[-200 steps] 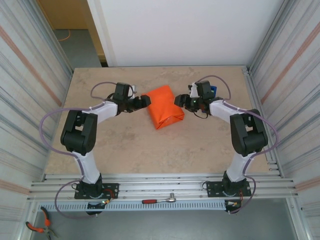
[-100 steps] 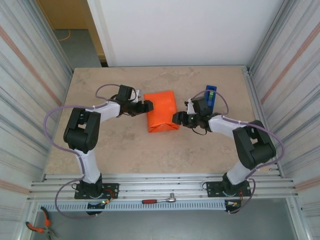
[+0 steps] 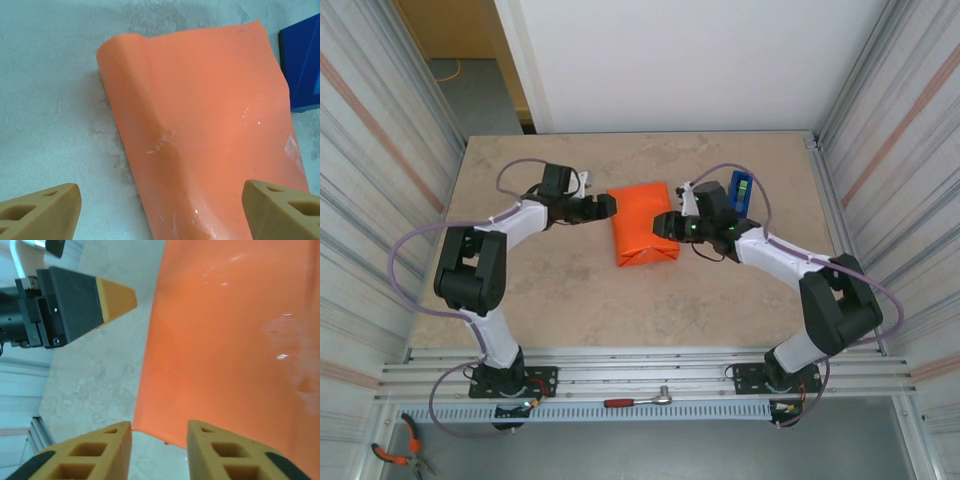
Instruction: Wrap the gift box in paper
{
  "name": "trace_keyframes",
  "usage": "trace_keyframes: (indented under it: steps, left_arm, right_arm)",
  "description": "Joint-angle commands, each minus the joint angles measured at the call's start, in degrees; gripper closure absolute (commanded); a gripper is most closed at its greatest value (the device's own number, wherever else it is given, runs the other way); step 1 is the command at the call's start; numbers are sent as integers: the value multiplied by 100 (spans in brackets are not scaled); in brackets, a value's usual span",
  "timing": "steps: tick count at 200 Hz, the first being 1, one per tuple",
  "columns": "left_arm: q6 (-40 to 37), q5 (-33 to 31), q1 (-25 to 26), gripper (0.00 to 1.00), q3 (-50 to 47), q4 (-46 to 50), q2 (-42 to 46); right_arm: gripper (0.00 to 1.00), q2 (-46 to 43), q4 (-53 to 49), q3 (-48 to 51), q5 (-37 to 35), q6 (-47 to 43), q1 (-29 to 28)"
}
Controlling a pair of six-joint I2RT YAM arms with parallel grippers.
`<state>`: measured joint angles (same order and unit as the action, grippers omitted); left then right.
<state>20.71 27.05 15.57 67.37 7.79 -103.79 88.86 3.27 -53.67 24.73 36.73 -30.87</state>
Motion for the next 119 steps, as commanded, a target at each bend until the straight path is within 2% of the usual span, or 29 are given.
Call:
trace_keyframes:
  steps: [1,45,76,103,119]
  left_arm:
    - [-260,-44,-61,16,236,301,212]
    - [-260,-91,-125,15,418,362,117]
    - [-243,-124,-147,15,647,407,-73]
    - [-189,-109,-144,15,891,446,-282]
    - [-152,-86,-151,15,1094,506,-464]
  right_arm:
    - [71,321,231,-178,121,61,-197]
    - [76,780,866,246,58,280,-244]
    - [79,964,928,266,233,352,-170]
    - [77,626,686,51,378,302,-6]
    - [72,429,508,-183,460,259,171]
